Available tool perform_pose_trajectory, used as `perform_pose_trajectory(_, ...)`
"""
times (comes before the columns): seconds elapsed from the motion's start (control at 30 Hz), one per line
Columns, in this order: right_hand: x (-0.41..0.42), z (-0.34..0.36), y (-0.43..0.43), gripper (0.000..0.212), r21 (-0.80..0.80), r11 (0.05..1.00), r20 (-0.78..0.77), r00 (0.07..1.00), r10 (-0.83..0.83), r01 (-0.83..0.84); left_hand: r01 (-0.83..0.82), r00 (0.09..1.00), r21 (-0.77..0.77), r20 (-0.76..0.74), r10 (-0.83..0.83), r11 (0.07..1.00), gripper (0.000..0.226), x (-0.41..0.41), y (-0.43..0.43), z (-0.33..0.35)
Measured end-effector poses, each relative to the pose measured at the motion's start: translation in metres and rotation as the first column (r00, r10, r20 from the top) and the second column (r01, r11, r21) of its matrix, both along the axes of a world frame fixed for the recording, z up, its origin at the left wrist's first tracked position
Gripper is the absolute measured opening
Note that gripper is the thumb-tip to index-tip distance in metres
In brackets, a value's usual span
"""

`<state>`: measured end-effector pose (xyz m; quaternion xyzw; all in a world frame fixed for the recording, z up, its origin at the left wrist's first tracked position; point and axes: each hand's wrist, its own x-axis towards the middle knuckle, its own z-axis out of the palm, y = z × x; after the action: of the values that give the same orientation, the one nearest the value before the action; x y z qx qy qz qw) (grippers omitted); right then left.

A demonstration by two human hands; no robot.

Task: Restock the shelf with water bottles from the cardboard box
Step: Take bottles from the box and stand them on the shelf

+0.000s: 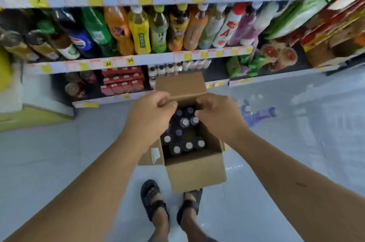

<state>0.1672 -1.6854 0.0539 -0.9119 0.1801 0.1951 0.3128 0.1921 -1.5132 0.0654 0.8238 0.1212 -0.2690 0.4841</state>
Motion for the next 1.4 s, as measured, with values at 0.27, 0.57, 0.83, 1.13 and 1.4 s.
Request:
perform_pose_trajectory(0.27, -0.037, -0.233, -0.030, 0.043, -0.117, 0.969, -0.375, 0.913, 0.158, -0.216, -0.004, 0.988, 0.051, -0.155, 0.012, 0.999, 0.040, -0.039, -0.013, -0.180)
perform_pose_trajectory(0.57, -0.039, -0.371, -0.049, 0.028, -0.170, 0.875, -0.534, 0.789, 0.305, -0.453, -0.047, 0.977, 0.010, -0.205, 0.048, 0.999, 0.036, -0.052, -0.049, -0.280)
perform_pose_trajectory(0.83, -0.032, -0.353, -0.051, 0.020, -0.264, 0.872, -0.413, 0.865, 0.284, -0.413, -0.060, 0.974, 0.021, -0.216, 0.063, 0.998, 0.033, -0.051, -0.054, -0.275)
perform_pose_trajectory(1.13, -0.027, -0.156, -0.044, 0.017, -0.268, 0.922, -0.050, 0.960, 0.277, -0.280, 0.112, 0.984, -0.034, -0.133, -0.115, 0.993, 0.054, -0.054, -0.059, -0.167)
perform_pose_trajectory(1.4, -0.021, 0.122, -0.021, 0.018, -0.184, 0.916, 0.200, 0.898, 0.391, -0.357, 0.213, 0.976, -0.249, 0.092, -0.196, 0.945, 0.070, -0.058, -0.049, 0.021)
